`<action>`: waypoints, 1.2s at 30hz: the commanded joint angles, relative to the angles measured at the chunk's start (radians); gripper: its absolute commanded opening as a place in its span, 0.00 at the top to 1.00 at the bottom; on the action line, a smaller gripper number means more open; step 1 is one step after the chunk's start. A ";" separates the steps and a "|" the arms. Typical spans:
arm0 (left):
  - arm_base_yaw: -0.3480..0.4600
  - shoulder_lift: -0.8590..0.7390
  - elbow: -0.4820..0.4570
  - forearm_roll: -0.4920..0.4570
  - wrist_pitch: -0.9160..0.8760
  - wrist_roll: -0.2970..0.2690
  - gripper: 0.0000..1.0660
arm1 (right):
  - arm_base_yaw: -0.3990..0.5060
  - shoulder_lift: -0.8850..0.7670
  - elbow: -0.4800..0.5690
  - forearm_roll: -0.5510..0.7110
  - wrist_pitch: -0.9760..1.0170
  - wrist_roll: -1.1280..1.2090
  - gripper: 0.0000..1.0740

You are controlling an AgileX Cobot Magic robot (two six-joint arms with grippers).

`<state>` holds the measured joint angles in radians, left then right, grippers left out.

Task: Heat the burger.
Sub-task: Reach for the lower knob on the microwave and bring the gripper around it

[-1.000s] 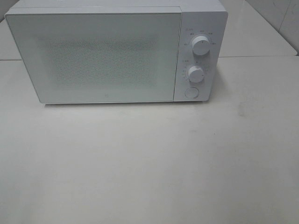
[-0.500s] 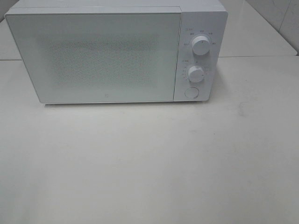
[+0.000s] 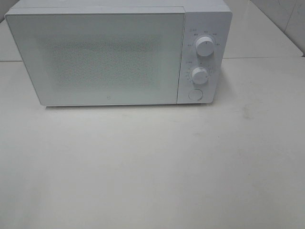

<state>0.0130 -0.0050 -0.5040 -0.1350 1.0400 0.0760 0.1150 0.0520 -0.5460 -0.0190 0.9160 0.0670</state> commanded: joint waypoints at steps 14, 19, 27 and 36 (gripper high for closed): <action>0.001 -0.025 0.003 -0.002 -0.002 0.002 0.06 | -0.003 0.258 -0.003 0.005 -0.305 -0.001 0.30; 0.001 -0.025 0.003 -0.002 -0.002 0.002 0.06 | -0.003 0.295 -0.003 0.009 -0.405 0.022 0.30; 0.001 -0.025 0.003 -0.002 -0.002 0.002 0.06 | -0.003 0.418 -0.003 0.002 -0.492 0.019 0.30; 0.001 -0.025 0.003 -0.002 -0.002 0.002 0.06 | -0.003 0.595 -0.003 0.003 -0.608 0.023 0.30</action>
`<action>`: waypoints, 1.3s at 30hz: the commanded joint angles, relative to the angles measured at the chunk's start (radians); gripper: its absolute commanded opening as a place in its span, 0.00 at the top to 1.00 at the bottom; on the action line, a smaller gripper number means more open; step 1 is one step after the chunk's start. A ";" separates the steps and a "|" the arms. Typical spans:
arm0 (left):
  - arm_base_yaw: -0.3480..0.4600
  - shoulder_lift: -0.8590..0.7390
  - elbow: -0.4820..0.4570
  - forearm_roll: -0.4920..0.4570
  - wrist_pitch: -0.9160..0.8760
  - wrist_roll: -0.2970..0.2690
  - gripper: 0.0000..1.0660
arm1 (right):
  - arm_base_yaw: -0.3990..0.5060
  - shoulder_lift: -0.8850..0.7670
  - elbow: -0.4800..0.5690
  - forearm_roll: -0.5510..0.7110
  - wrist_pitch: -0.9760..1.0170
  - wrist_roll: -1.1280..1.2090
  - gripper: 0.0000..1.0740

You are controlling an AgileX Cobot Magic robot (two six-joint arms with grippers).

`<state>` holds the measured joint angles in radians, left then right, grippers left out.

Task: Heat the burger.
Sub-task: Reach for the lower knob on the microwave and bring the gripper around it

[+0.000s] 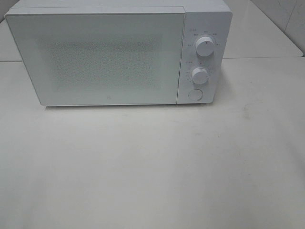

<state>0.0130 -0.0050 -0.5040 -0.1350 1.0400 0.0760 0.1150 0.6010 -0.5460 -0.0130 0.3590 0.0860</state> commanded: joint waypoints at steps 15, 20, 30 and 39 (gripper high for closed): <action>0.001 -0.025 0.003 -0.002 -0.002 0.002 0.06 | -0.003 0.346 -0.003 -0.003 -0.339 0.019 0.30; 0.001 -0.025 0.003 -0.002 -0.002 0.002 0.06 | -0.003 0.436 -0.003 -0.006 -0.442 0.017 0.30; 0.001 -0.025 0.003 -0.002 -0.002 0.002 0.06 | -0.003 0.578 0.007 -0.002 -0.685 -0.005 0.30; 0.001 -0.025 0.003 -0.002 -0.002 0.002 0.06 | 0.060 0.669 0.145 0.202 -1.018 -0.241 0.30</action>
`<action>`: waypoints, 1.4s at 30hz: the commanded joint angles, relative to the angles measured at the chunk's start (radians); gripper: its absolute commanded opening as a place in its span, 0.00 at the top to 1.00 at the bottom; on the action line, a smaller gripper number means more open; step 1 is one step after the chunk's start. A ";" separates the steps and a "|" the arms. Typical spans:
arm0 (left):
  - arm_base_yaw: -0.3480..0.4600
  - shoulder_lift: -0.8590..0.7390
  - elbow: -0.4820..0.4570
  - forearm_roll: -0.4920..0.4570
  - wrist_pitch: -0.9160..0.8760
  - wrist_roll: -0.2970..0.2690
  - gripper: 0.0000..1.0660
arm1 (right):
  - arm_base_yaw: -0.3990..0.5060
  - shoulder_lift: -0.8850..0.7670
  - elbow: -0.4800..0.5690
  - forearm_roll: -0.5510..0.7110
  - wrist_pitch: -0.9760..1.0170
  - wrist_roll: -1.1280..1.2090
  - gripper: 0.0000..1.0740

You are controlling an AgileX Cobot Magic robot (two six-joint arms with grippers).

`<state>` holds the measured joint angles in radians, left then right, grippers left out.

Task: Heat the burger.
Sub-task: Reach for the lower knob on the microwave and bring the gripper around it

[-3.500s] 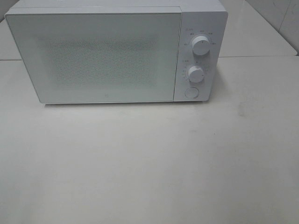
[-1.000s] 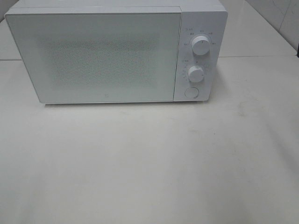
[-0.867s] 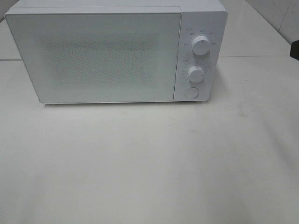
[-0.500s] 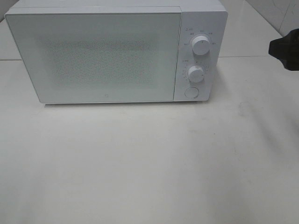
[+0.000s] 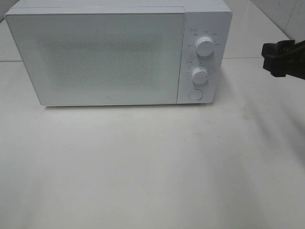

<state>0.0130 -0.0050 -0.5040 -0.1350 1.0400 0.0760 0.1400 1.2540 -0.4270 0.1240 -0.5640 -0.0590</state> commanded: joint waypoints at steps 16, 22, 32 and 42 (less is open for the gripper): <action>0.001 -0.025 0.003 -0.001 -0.002 0.002 0.06 | 0.406 0.199 0.060 0.560 -0.434 -0.357 0.30; 0.001 -0.025 0.003 -0.001 -0.002 0.002 0.06 | 0.533 0.281 0.060 0.694 -0.575 -0.357 0.30; 0.001 -0.025 0.003 -0.001 -0.002 0.002 0.06 | 0.641 0.420 0.059 0.725 -0.794 -0.209 0.30; 0.001 -0.025 0.003 -0.001 -0.002 0.002 0.06 | 0.646 0.524 -0.026 0.749 -0.795 -0.153 0.30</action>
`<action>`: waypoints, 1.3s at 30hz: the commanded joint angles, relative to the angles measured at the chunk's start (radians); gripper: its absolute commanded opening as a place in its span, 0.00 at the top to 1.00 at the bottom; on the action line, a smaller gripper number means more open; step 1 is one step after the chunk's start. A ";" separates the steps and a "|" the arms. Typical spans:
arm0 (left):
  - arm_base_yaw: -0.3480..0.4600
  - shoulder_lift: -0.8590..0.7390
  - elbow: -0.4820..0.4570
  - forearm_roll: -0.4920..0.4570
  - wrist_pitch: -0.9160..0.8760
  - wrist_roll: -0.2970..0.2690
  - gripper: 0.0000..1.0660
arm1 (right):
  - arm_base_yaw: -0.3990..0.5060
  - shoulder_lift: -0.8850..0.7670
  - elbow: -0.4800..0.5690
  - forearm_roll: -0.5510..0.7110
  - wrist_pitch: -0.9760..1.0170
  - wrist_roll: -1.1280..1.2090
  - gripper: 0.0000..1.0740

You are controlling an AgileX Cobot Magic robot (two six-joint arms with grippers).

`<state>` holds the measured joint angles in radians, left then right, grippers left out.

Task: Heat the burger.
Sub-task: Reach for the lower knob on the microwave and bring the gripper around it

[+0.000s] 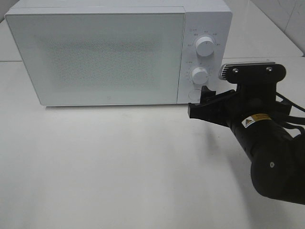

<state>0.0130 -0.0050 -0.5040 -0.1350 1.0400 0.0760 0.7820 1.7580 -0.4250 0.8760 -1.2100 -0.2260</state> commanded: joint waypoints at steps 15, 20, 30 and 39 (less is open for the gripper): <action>0.001 -0.025 0.003 -0.001 -0.002 0.002 0.06 | 0.001 0.071 -0.115 -0.045 -0.149 0.002 0.30; 0.001 -0.025 0.003 -0.001 -0.002 0.002 0.06 | 0.001 0.119 -0.148 -0.060 -0.150 -0.012 0.30; 0.001 -0.025 0.003 -0.001 -0.002 0.002 0.06 | -0.069 0.157 -0.207 -0.128 -0.135 -0.010 0.28; 0.001 -0.025 0.003 -0.001 -0.002 0.002 0.06 | -0.104 0.214 -0.250 -0.170 -0.132 -0.010 0.29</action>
<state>0.0130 -0.0050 -0.5040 -0.1350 1.0400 0.0760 0.6830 1.9650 -0.6610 0.7260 -1.2130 -0.2280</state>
